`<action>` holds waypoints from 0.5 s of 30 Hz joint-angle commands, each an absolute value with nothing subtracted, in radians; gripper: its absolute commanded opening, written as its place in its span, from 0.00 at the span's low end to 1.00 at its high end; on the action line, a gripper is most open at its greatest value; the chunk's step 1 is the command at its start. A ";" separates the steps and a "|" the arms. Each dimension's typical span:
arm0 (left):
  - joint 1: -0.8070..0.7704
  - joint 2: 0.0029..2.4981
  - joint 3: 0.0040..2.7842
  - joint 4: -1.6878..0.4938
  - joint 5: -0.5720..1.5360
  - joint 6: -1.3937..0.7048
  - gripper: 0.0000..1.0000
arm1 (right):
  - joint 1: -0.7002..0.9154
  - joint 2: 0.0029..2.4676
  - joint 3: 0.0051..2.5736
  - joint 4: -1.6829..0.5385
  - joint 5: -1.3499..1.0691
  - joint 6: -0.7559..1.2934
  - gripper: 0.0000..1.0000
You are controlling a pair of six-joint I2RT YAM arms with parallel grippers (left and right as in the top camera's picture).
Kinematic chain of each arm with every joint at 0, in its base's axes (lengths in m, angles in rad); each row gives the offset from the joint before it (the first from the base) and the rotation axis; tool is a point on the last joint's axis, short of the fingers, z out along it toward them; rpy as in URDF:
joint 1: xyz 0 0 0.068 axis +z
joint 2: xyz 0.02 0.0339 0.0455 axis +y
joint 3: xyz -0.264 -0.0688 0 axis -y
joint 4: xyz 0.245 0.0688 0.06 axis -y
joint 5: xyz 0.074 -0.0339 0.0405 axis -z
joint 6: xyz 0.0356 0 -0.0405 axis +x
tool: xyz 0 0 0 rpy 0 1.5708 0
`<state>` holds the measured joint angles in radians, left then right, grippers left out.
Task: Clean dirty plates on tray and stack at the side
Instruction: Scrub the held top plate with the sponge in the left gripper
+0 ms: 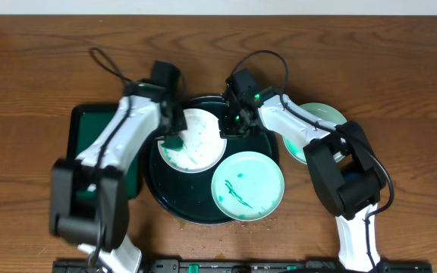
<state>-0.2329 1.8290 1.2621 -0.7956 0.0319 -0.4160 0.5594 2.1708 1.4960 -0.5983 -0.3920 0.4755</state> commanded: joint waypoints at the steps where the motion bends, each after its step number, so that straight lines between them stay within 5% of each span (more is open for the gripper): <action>1: -0.243 1.916 1.251 -0.794 0.046 -0.429 0.07 | 0.559 2.228 1.492 -0.597 -0.368 0.493 0.01; 7: -0.244 2.019 1.251 -0.797 0.185 -0.368 0.08 | 0.559 2.228 1.492 -0.597 -0.368 0.493 0.01; 15: -0.254 2.024 1.252 -0.820 0.535 0.017 0.07 | 0.559 2.228 1.492 -0.594 -0.368 0.493 0.01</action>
<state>-0.2272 1.9717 1.2736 -0.8085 0.3153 -0.1558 0.5594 2.1708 1.4960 -0.5976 -0.3931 0.4755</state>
